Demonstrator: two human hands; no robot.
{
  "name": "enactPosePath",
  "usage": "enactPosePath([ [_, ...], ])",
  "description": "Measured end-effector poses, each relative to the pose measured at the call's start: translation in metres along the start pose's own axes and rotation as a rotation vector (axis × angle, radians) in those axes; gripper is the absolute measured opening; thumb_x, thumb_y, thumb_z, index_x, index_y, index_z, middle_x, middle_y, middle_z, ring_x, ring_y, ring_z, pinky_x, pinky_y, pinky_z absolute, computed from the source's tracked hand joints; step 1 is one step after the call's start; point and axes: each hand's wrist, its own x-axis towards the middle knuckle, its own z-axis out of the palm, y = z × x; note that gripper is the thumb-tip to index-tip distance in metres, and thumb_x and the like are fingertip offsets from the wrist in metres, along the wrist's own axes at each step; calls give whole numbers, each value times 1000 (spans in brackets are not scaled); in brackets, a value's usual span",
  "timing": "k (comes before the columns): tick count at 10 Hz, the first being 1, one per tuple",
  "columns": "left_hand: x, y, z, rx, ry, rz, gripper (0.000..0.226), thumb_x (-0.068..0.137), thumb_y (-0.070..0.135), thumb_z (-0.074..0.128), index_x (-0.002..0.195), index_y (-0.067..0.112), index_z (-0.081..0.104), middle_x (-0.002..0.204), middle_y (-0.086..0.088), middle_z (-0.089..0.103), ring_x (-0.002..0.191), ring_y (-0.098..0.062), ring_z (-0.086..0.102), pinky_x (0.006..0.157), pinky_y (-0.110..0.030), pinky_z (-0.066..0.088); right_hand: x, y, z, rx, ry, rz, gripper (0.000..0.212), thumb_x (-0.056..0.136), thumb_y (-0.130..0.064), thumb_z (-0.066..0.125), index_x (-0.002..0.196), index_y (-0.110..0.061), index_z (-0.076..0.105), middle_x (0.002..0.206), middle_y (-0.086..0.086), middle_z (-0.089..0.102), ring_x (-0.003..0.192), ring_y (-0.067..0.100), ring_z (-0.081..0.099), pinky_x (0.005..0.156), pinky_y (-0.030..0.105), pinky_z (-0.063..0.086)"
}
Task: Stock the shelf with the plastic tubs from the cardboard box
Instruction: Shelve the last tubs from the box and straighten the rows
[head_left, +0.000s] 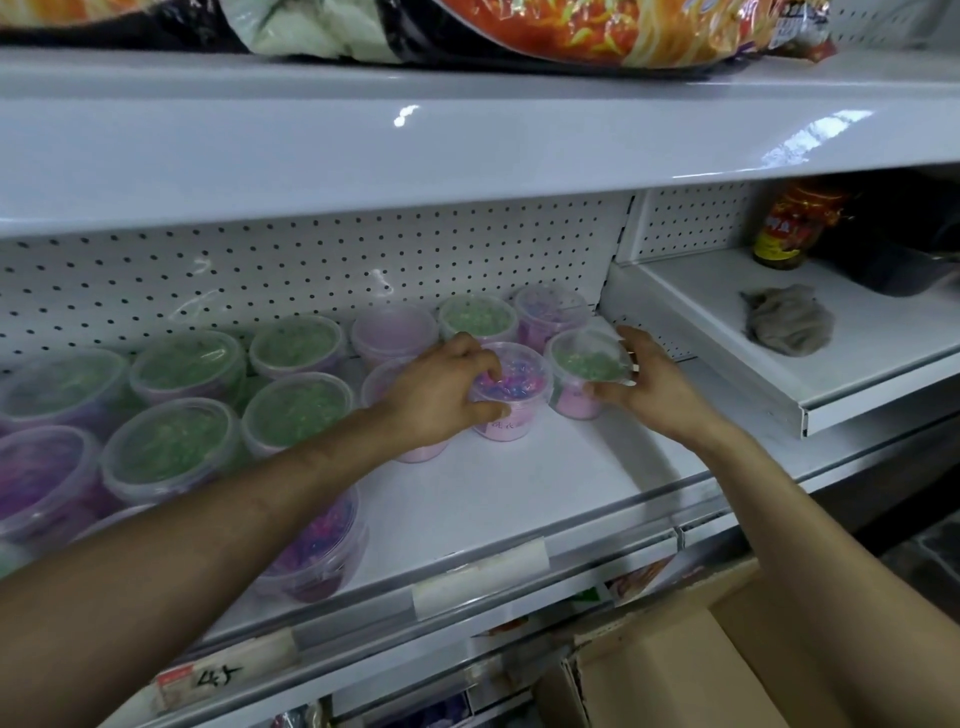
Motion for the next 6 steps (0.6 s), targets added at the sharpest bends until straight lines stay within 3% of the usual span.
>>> enactPosePath([
  [3,-1,-1,-4,-2,-7,-29,49,85,52,78,124,25,66,133,2,53,122,-20,54,105,-35,43,10,7,2,10,16,24,117,57,-73,88,154,-29,40,152,1,50,133,22,56,109,52,51],
  [4,-7,-2,-7,-11,-24,-16,63,81,64,69,129,23,66,136,0,53,123,-23,55,106,-40,46,10,8,3,-15,15,15,120,53,-84,84,152,-31,42,151,-1,50,133,22,55,109,51,51],
  [6,-31,-15,-20,-1,55,13,74,80,72,54,131,20,67,134,-3,59,122,-26,59,105,-45,48,10,21,14,-121,54,-13,101,71,-83,76,150,-27,46,149,-3,51,133,20,55,108,49,52],
])
